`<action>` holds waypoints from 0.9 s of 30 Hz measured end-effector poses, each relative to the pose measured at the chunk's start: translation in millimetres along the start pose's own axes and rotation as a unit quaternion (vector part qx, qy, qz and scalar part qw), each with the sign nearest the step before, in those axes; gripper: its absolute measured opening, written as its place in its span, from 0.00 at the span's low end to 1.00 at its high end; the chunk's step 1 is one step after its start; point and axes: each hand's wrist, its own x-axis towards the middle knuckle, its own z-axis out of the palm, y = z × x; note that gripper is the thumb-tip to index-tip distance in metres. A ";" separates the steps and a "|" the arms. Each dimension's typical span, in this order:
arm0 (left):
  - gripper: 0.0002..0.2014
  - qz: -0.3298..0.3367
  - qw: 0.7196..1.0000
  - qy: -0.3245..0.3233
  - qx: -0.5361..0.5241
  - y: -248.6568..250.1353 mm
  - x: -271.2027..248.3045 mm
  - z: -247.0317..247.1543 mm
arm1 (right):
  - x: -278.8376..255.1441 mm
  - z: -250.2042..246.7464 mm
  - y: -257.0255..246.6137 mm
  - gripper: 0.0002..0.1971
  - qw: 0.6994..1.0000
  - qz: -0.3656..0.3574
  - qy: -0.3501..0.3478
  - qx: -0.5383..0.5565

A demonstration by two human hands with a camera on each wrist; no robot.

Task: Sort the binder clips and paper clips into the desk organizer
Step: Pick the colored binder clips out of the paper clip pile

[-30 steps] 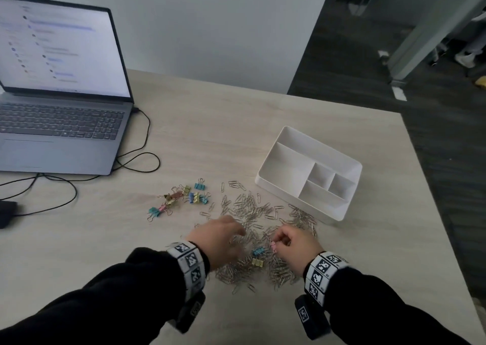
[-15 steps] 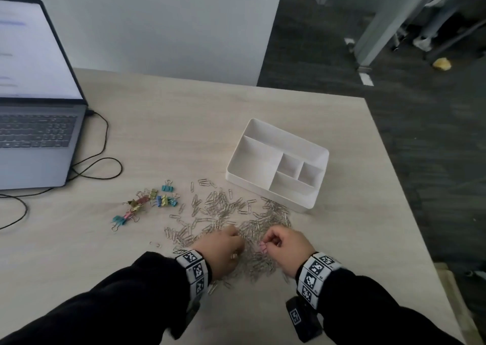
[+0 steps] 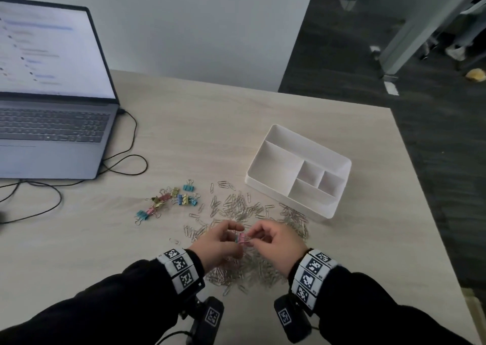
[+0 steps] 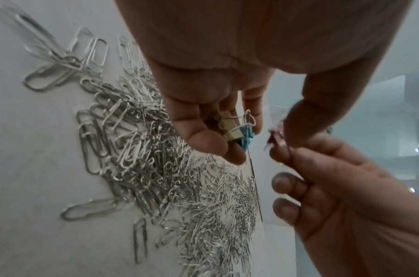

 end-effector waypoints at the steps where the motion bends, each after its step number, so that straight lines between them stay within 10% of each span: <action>1: 0.17 0.014 0.999 -0.004 0.041 -0.8 -3.0 -1.6 | 1.3 3.9 -4.1 0.08 1.000 -0.007 -0.013 -0.001; 7: 0.05 0.041 0.982 0.118 0.144 -3.5 -17.0 -27.5 | 3.8 12.4 -6.0 0.06 0.997 -0.014 -0.041 -0.068; 14: 0.09 0.041 0.885 0.269 0.378 -10.8 -20.2 -121.1 | -0.4 -7.7 25.0 0.05 0.988 0.046 0.006 -0.150; 27: 0.21 0.022 0.774 0.294 0.560 -4.9 -23.8 -145.2 | -15.2 -39.6 63.0 0.19 0.961 0.160 0.078 -0.214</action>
